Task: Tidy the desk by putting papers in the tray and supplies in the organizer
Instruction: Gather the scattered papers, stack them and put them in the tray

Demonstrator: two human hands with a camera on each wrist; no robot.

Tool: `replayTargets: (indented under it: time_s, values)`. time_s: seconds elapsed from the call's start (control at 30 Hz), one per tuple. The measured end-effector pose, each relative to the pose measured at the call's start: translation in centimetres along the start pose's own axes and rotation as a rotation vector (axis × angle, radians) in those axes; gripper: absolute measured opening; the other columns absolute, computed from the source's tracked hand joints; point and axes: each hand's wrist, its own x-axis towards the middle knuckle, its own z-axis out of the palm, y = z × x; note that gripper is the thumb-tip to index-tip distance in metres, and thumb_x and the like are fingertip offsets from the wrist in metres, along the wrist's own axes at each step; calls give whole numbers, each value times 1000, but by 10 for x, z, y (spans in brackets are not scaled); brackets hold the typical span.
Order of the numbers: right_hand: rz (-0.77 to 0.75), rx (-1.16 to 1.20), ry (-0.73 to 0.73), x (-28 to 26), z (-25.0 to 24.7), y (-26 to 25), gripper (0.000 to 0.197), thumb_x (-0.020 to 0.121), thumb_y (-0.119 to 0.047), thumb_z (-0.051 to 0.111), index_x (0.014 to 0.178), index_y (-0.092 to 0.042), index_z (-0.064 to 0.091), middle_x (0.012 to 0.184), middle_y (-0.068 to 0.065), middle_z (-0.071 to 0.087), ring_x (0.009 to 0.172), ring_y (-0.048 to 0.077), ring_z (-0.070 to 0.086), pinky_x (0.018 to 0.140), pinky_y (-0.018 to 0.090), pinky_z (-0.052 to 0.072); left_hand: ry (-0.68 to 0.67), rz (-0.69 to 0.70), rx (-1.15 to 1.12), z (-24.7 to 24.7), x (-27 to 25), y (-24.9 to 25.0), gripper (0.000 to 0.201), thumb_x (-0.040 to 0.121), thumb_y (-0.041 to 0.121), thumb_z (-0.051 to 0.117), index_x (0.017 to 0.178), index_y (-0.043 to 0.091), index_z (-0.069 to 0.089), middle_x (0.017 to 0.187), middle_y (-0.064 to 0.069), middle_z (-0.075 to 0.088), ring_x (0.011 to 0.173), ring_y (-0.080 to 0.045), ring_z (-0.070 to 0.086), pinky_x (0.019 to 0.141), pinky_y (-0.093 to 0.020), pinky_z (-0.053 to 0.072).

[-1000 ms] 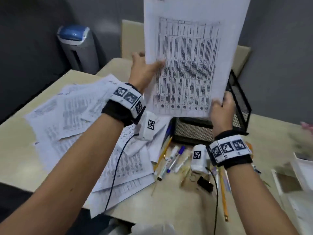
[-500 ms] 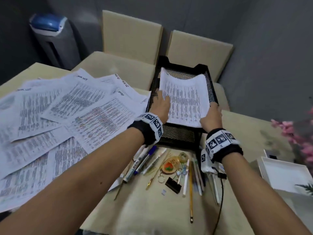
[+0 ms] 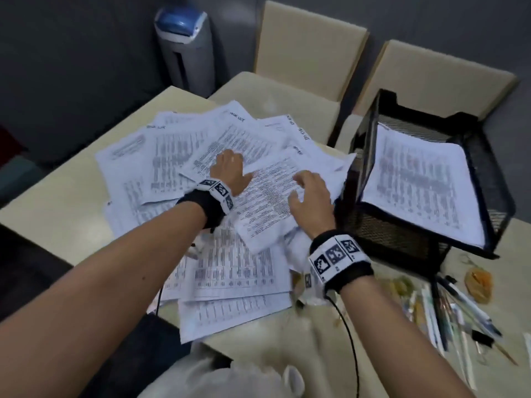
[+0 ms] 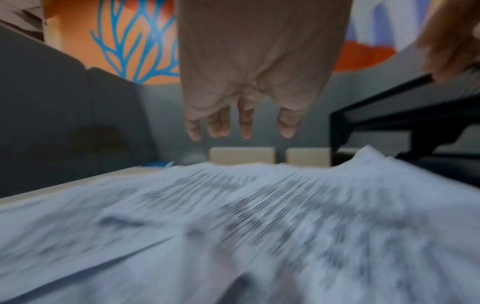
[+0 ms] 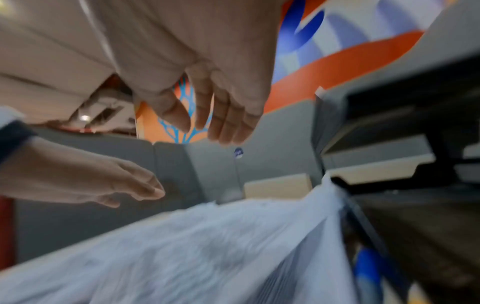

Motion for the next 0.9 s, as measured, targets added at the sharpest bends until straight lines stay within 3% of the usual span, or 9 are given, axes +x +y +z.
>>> replayTargets:
  time_s: [0.13, 0.33, 0.4, 0.53, 0.7, 0.73, 0.8, 0.87, 0.9]
  values:
    - [44, -282, -466, 13, 87, -18, 52, 88, -21, 52, 135, -4, 38, 138, 16, 41, 130, 31, 35, 105, 40, 32, -234, -180, 183, 16, 5, -99, 63, 94, 44, 43, 148, 20, 21, 154, -18, 17, 142, -36, 22, 116, -44, 21]
    - [13, -521, -563, 49, 156, -38, 96, 81, -39, 64, 149, -12, 2, 158, 15, -2, 145, 39, -5, 117, 57, 8, -403, -264, 170, 36, -10, -170, 99, 78, 64, 54, 149, 34, -9, 158, -9, -16, 145, -40, -9, 117, -59, 9]
    - [7, -589, -584, 66, 164, -43, 101, 81, -45, 63, 149, -12, -4, 157, 16, -8, 144, 40, -10, 115, 60, 5, -428, -215, 167, 39, -22, -184, 96, 79, 66, 51, 148, 39, -11, 156, -1, -24, 145, -35, -16, 113, -65, 4]
    - [73, -638, -624, 84, 183, -43, 90, 88, -47, 53, 148, -9, -2, 157, 20, -3, 144, 42, -1, 114, 59, 11, -432, -127, 173, 23, -36, -190, 89, 80, 54, 60, 148, 41, 5, 160, 2, -8, 146, -35, -5, 110, -66, 7]
    - [35, -500, -466, 83, 184, -34, 46, 94, -4, 41, 138, 0, 32, 139, 22, 43, 125, 37, 44, 100, 46, 43, -426, -91, 159, 6, -38, -202, 75, 71, 71, 51, 134, 30, 42, 137, -4, 43, 128, -28, 40, 110, -58, 26]
    - [17, -440, -412, 81, 180, -36, 40, 94, -3, 38, 134, 1, 38, 132, 22, 50, 118, 36, 50, 95, 44, 46, -417, -139, 35, 2, -36, -204, 64, 77, 70, 47, 119, 23, 53, 117, -4, 56, 112, -24, 52, 106, -51, 34]
    - [-40, -369, -351, 71, 174, -45, 37, 94, -1, 37, 130, -1, 43, 129, 21, 53, 114, 34, 54, 93, 41, 45, -307, -267, -261, 0, -30, -208, 61, 86, 68, 29, 82, 14, 58, 77, -2, 57, 77, -16, 56, 90, -34, 46]
    - [-153, -365, -394, 53, 171, -59, 43, 91, 4, 41, 132, -8, 43, 136, 16, 48, 122, 32, 49, 104, 40, 40, -123, -477, -472, -3, -26, -215, 78, 84, 71, 4, 73, 13, 54, 80, -10, 56, 76, -17, 54, 78, -26, 40]
    - [-228, -378, -453, 42, 173, -66, 48, 89, 6, 45, 133, -11, 44, 141, 12, 46, 128, 30, 46, 110, 40, 36, -27, -572, -593, -1, -23, -223, 86, 84, 71, -1, 86, 10, 60, 98, -20, 57, 92, -23, 56, 86, -29, 40]
